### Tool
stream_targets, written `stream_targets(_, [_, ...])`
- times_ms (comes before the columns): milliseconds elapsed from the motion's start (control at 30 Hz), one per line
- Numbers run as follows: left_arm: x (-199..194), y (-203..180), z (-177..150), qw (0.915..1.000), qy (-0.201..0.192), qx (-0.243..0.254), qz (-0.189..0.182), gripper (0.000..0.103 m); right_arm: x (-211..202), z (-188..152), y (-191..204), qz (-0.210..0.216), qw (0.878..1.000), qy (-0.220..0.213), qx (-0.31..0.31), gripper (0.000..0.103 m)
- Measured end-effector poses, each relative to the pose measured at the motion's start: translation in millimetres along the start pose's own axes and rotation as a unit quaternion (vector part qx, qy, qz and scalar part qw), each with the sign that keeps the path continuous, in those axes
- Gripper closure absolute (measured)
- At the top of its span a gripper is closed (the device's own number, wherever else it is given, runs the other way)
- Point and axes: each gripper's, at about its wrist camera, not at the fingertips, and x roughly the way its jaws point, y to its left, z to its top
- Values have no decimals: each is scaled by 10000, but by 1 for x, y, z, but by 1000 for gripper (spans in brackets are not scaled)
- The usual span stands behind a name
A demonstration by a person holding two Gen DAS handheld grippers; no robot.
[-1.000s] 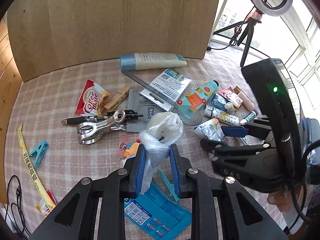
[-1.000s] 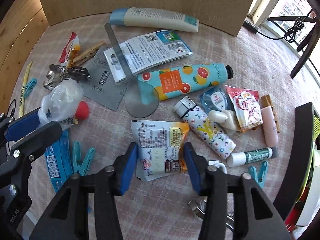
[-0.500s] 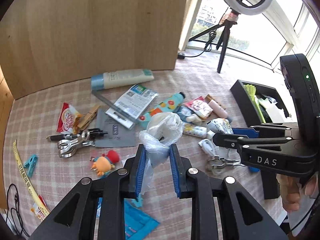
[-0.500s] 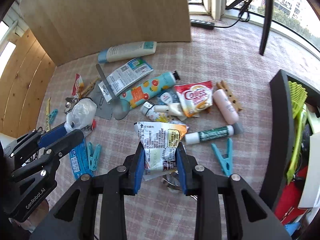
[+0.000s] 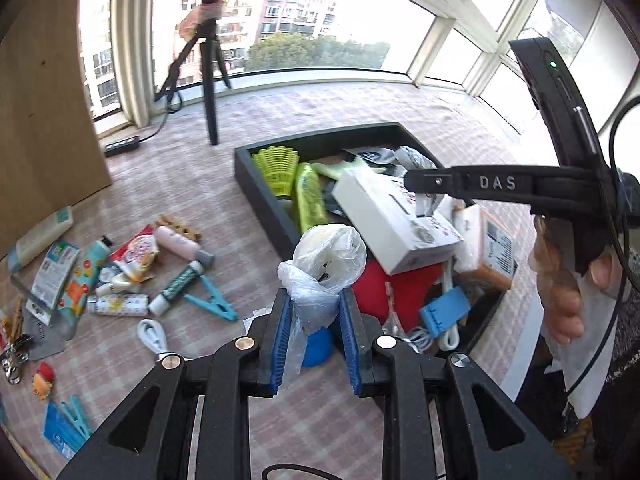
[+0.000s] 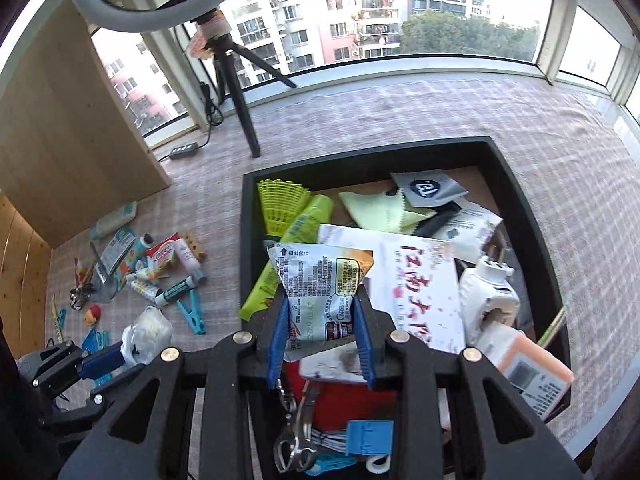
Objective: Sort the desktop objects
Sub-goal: 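Carry the plastic bag and snack packet into the black tray and release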
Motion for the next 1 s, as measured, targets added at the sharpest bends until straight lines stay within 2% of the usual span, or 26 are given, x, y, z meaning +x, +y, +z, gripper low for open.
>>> stream_targets(133, [17,-51,2,9985,181,445,-260,80,-11,0,-44,-250,9991,-84,330,74])
stream_targets(333, [30,-99,6,9950,326,781,-539,80,-20,2,-80,-491,9970,-205,556,72])
stream_targets(367, [31,-105,7,9946,342,803,-568,76,-22,3,-83,-497,9968,-256,570,69])
stream_targets(400, [33,-109,8,9944,363,822,-550,71,-24,4,-85,-504,9966,-284,581,62])
stream_targets(433, [34,-113,8,9945,415,821,-508,50,-24,5,-87,-527,9964,-282,609,49])
stream_targets(467, [34,-115,9,9946,395,811,-512,39,-26,6,-90,-520,9960,-300,658,45])
stream_targets(600, [27,-115,6,9948,241,916,-377,39,-31,6,-90,-370,9961,-384,702,42])
stream_targets(733, [22,-101,0,9963,218,806,-212,40,-30,3,-79,-256,9967,-379,673,42])
stream_targets(1000, [1,-32,-26,9994,194,98,280,40,-19,-6,-26,112,9994,-254,182,42])
